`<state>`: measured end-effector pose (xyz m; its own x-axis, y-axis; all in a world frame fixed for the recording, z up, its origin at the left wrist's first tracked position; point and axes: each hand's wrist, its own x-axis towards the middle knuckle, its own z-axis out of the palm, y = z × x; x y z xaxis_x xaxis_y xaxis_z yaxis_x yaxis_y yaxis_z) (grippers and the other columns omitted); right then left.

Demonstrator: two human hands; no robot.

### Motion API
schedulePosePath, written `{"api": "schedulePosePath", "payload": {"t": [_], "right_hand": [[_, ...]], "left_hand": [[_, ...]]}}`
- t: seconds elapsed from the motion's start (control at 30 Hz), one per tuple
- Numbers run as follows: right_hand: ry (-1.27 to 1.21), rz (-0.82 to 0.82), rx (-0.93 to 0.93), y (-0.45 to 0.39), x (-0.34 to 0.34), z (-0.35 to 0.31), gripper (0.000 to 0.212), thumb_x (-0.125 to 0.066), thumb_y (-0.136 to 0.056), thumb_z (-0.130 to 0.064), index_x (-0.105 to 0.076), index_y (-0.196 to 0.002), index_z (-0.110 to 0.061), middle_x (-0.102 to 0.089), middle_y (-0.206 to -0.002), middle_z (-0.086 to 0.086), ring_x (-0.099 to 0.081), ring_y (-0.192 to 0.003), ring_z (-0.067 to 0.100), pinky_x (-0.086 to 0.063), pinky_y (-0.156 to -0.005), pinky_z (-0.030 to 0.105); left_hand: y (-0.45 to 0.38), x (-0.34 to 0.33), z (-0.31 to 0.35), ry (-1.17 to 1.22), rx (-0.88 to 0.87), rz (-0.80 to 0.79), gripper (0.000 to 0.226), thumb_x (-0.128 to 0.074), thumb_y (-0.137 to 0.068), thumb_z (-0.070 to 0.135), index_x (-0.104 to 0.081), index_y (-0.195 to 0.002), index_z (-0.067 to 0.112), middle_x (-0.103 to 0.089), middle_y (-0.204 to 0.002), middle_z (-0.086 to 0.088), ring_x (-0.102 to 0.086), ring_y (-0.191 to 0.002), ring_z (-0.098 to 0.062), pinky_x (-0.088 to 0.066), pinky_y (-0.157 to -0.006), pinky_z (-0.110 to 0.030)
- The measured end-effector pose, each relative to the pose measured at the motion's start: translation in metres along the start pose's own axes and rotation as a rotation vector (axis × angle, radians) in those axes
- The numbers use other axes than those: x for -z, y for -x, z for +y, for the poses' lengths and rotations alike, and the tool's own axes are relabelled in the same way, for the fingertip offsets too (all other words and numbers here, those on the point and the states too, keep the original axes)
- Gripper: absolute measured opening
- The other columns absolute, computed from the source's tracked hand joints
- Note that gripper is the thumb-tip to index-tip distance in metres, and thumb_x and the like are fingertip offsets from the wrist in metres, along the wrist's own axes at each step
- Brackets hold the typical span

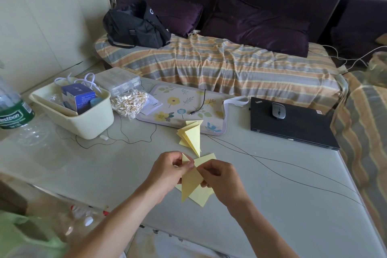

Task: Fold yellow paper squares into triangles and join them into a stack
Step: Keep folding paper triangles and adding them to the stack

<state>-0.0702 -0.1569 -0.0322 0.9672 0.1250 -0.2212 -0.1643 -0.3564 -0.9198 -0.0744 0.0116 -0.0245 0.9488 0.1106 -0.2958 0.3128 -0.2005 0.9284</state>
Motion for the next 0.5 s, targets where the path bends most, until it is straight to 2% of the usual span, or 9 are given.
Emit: {"api": "schedulePosePath", "payload": {"t": [0.13, 0.23, 0.4, 0.5], "right_hand": [[-0.053, -0.026, 0.008, 0.0015, -0.0012, -0.0008, 0.02, -0.064, -0.095, -0.026, -0.076, -0.081, -0.019, -0.073, -0.072, 0.007, -0.061, -0.063, 0.013, -0.051, -0.069, 0.033], [-0.047, -0.02, 0.015, 0.0026, -0.0027, -0.0026, 0.023, -0.07, -0.092, -0.037, -0.074, -0.08, -0.019, -0.072, -0.072, 0.0, -0.058, -0.061, 0.006, -0.049, -0.067, 0.027], [0.007, 0.004, 0.017, 0.0005, -0.0024, -0.0005, 0.016, -0.07, -0.092, -0.025, -0.073, -0.077, -0.02, -0.069, -0.067, -0.008, -0.054, -0.056, 0.0, -0.045, -0.064, 0.022], [0.046, 0.02, 0.005, -0.0004, -0.0029, 0.0008, 0.015, -0.069, -0.092, -0.026, -0.072, -0.077, -0.021, -0.067, -0.068, -0.009, -0.053, -0.057, 0.001, -0.045, -0.063, 0.021]], "left_hand": [[-0.0005, 0.0017, -0.0007, -0.024, -0.004, 0.025, 0.008, -0.073, -0.093, 0.021, -0.077, -0.087, 0.018, -0.078, -0.082, -0.002, -0.076, -0.083, -0.021, -0.063, -0.072, -0.033], [0.0012, -0.0004, 0.0006, 0.001, 0.006, 0.004, 0.008, -0.073, -0.09, 0.015, -0.078, -0.085, 0.016, -0.077, -0.079, -0.003, -0.076, -0.078, -0.02, -0.062, -0.069, -0.032], [0.0027, -0.0017, 0.0031, 0.042, 0.021, 0.026, 0.019, -0.071, -0.094, 0.023, -0.075, -0.084, 0.007, -0.077, -0.082, -0.01, -0.075, -0.081, -0.029, -0.063, -0.07, -0.032], [0.0012, -0.0001, 0.0022, 0.038, 0.006, 0.076, 0.015, -0.074, -0.092, 0.022, -0.076, -0.084, 0.011, -0.077, -0.08, -0.006, -0.075, -0.077, -0.027, -0.064, -0.071, -0.033]]}}
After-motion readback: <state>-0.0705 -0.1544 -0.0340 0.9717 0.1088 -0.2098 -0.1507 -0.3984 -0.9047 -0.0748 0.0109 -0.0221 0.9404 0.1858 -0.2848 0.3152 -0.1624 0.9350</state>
